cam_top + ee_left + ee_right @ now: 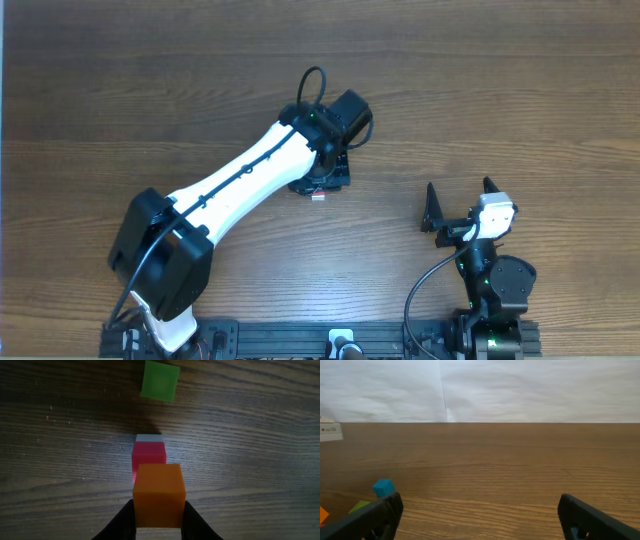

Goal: Stack Cubes

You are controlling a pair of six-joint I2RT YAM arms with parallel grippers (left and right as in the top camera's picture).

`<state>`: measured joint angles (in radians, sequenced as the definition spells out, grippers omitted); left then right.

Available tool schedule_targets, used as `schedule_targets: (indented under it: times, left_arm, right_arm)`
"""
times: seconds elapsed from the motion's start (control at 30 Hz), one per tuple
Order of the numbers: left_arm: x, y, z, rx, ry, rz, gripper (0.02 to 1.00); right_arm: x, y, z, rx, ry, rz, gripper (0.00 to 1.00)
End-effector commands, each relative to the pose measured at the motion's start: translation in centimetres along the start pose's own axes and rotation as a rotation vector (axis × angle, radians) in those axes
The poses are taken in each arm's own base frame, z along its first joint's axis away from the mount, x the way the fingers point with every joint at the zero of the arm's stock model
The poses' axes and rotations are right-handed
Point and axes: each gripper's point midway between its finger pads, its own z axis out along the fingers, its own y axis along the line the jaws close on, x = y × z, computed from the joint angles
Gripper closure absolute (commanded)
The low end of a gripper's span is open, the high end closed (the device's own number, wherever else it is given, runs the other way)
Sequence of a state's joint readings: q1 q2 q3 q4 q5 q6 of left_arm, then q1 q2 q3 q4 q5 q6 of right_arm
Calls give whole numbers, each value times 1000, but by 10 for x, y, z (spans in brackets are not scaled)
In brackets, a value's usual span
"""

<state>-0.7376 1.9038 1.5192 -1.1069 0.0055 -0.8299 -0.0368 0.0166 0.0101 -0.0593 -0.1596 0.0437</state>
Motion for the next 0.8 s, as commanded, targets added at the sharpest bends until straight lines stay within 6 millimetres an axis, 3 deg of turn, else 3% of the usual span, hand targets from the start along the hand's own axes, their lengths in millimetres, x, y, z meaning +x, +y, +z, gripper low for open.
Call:
schedule_targets:
  times: [0.03,0.8]
  left_arm:
    - [3,6,11,-15,39,-2,860]
    - [5,8,20,-39,62,-3,855]
  right_arm:
    - [2,-1,0,1,4,-7,9]
    - [2,-1,0,1,4,-7,7]
